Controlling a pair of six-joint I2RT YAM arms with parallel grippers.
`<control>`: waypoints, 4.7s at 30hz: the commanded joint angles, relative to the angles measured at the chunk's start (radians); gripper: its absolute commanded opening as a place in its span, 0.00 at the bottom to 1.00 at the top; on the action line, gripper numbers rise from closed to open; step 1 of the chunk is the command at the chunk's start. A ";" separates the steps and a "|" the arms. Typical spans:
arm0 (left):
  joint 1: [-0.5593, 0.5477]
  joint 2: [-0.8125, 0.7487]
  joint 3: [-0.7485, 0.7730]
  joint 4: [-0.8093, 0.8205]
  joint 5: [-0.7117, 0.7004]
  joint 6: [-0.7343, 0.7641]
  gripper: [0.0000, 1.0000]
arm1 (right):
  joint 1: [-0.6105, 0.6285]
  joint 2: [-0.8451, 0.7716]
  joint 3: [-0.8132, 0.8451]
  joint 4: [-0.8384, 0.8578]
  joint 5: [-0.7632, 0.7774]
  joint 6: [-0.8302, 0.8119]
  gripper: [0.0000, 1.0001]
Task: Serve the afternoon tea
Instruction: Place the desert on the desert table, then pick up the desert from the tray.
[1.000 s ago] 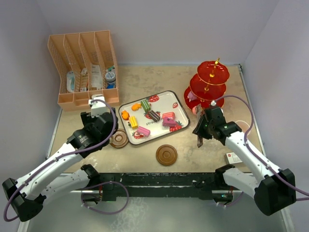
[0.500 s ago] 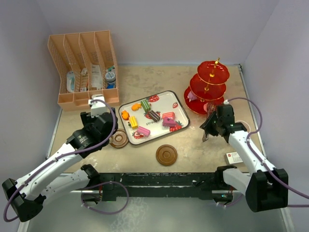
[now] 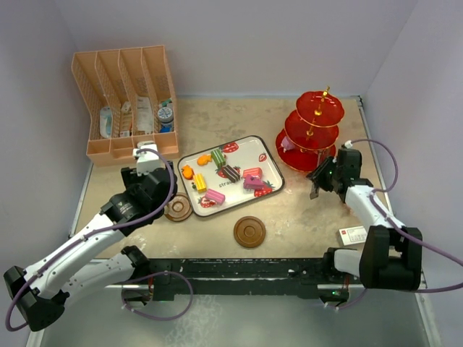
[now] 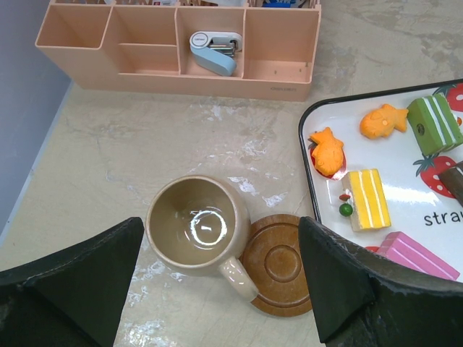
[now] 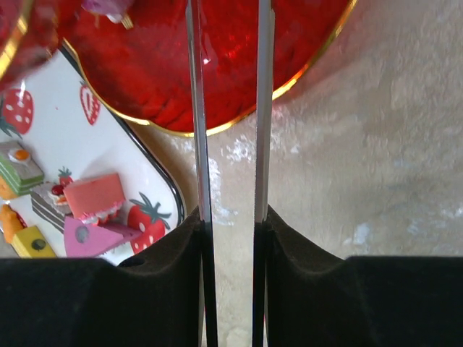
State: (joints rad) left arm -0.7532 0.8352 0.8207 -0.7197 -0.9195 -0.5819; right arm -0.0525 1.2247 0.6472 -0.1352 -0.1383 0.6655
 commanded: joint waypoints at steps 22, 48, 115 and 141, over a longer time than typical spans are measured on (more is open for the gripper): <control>0.004 0.030 0.026 0.021 -0.018 0.005 0.85 | -0.075 0.346 0.133 0.357 -0.269 -0.206 0.32; 0.003 0.019 0.023 0.020 -0.012 0.007 0.85 | -0.080 0.267 0.131 0.194 -0.217 -0.178 0.38; 0.003 -0.048 0.007 0.046 -0.005 0.026 0.85 | -0.081 0.135 0.159 -0.046 -0.196 -0.224 0.30; 0.002 -0.074 0.016 0.025 -0.004 0.007 0.85 | -0.021 -0.249 -0.002 -0.272 -0.452 -0.273 0.33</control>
State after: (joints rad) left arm -0.7532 0.7765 0.8188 -0.6991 -0.9123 -0.5644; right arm -0.1009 1.0191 0.6453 -0.3805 -0.5396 0.4038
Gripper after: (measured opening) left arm 0.852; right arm 0.329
